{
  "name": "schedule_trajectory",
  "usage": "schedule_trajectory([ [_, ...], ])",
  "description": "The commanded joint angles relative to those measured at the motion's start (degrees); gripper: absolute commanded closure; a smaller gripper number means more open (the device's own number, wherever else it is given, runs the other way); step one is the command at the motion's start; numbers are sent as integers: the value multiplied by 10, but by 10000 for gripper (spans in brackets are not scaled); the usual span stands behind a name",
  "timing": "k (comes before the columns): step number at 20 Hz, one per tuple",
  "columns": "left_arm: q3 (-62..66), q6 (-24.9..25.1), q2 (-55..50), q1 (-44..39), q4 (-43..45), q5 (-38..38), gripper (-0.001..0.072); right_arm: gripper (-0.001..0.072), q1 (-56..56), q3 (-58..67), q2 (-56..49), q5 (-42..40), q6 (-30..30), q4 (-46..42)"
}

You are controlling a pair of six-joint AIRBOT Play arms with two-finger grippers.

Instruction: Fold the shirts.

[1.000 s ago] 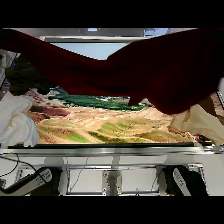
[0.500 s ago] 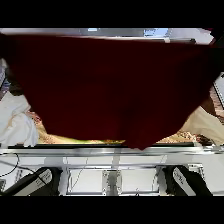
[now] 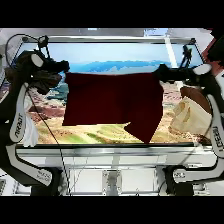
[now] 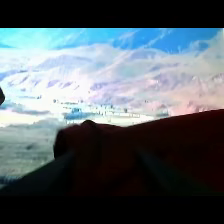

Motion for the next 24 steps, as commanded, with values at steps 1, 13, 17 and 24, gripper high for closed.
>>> schedule_trajectory([
  [1,23,-34,-33,-4,-26,96,7,293,24,-2,-53,-163,-4,35],
  [13,69,73,200,206,-31,-301,11,305,-183,16,71,245,43,-229],
  [17,-293,97,363,238,-116,-240,11,306,-179,-102,80,242,40,-194],
  [24,-629,92,469,237,-258,-196,11,306,-163,-257,80,159,43,-180],
])
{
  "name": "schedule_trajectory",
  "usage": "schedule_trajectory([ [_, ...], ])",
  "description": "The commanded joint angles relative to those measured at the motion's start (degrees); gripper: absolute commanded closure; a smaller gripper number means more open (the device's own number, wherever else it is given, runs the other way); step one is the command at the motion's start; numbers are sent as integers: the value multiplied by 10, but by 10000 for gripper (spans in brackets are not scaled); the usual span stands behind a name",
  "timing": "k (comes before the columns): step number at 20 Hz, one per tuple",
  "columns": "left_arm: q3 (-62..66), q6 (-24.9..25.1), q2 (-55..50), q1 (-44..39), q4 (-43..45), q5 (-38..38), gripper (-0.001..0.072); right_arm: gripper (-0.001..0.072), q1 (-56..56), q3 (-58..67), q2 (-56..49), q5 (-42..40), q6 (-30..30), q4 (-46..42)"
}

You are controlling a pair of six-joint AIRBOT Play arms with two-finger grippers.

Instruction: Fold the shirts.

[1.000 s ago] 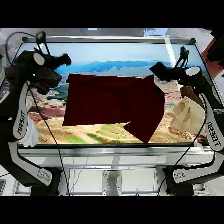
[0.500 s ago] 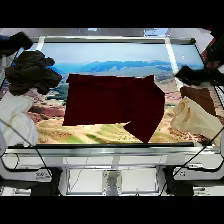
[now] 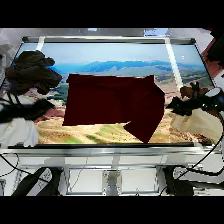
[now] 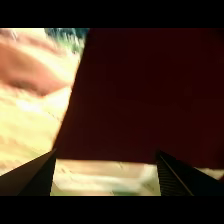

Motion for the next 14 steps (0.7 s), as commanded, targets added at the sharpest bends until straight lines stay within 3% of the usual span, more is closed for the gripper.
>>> schedule_trajectory([
  [1,-118,2,29,3,-70,7,11,306,2,-60,1,-46,4,29],
  [14,-137,-7,29,3,-77,18,11,305,3,-139,-22,-179,-20,157],
])
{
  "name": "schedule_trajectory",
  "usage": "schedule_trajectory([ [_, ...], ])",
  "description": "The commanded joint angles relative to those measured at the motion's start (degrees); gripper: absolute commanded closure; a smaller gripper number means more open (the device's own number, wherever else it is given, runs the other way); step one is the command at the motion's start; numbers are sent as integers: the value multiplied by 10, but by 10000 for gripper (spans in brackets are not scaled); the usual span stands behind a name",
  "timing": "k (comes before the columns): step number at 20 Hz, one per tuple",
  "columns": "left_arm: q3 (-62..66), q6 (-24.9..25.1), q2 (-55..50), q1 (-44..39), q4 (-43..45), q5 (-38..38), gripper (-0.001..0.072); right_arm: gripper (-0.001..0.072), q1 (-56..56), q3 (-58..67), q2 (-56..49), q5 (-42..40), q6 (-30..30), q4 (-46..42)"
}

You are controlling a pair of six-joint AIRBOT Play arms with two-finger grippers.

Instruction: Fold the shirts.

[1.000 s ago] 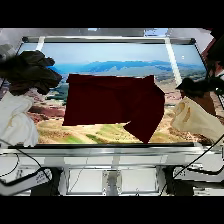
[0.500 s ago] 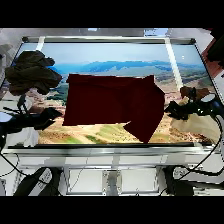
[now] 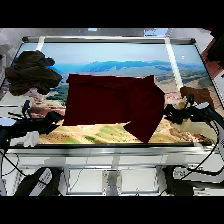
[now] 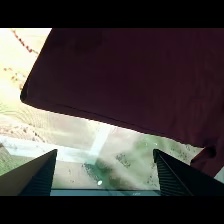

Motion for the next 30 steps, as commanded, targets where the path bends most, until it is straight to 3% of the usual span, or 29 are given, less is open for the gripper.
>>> schedule_trajectory([
  [1,-1,0,0,1,-2,4,10,305,1,-6,-21,-23,-33,73],
  [4,-2,-1,0,1,-2,4,11,316,19,-5,-33,-27,-43,97],
  [7,-2,-33,0,1,-1,15,11,655,19,-4,-31,-14,-75,120],
  [8,-3,-53,0,0,-1,26,11,679,20,-1,-31,-6,-84,123],
  [12,-49,-139,0,0,-1,102,12,679,20,26,-31,48,-86,123],
  [16,-97,-188,0,0,-5,160,18,679,20,54,-31,88,-87,128],
  [18,-104,-184,-11,0,-33,173,18,679,20,57,-31,92,-94,145],
  [21,-104,-130,-42,-12,-96,185,18,679,21,58,-24,90,-101,167],
  [26,-104,-124,-94,-75,-137,265,22,679,21,58,-4,94,-101,171],
  [28,-104,-122,-110,-93,-156,298,154,679,21,58,-2,99,-101,171],
  [30,-104,-106,-126,-96,-182,307,181,679,21,58,-2,103,-101,171],
])
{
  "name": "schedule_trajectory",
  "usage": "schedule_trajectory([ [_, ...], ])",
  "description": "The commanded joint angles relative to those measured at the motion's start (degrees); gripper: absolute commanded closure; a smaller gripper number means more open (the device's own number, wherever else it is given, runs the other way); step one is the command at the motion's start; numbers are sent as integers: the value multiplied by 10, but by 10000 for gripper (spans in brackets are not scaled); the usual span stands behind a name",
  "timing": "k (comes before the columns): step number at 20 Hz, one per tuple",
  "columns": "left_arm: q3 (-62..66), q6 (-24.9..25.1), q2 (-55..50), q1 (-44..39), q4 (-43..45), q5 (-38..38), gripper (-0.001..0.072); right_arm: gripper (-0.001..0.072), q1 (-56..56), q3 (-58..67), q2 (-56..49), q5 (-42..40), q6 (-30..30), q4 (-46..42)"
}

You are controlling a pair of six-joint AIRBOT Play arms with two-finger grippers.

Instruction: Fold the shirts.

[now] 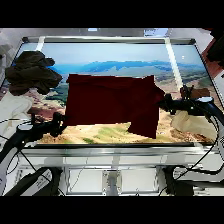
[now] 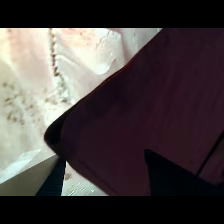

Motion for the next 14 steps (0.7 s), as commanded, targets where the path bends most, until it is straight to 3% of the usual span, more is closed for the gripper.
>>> schedule_trajectory([
  [1,-1,25,-25,-15,-36,40,262,679,1,0,3,9,-1,2],
  [2,-1,38,-25,-15,-41,42,369,679,1,0,3,12,-1,2],
  [3,0,54,-25,-15,-49,47,573,679,1,0,3,14,-1,2],
  [4,4,72,-25,-15,-58,52,690,680,1,0,7,17,-2,2],
  [7,61,157,-24,-15,-93,15,692,681,-1,1,54,25,-16,1],
  [10,178,268,-4,-15,-97,-95,693,681,-1,1,149,67,-44,-9],
  [14,334,303,78,-15,-82,-211,694,681,-1,1,320,131,-22,-32],
])
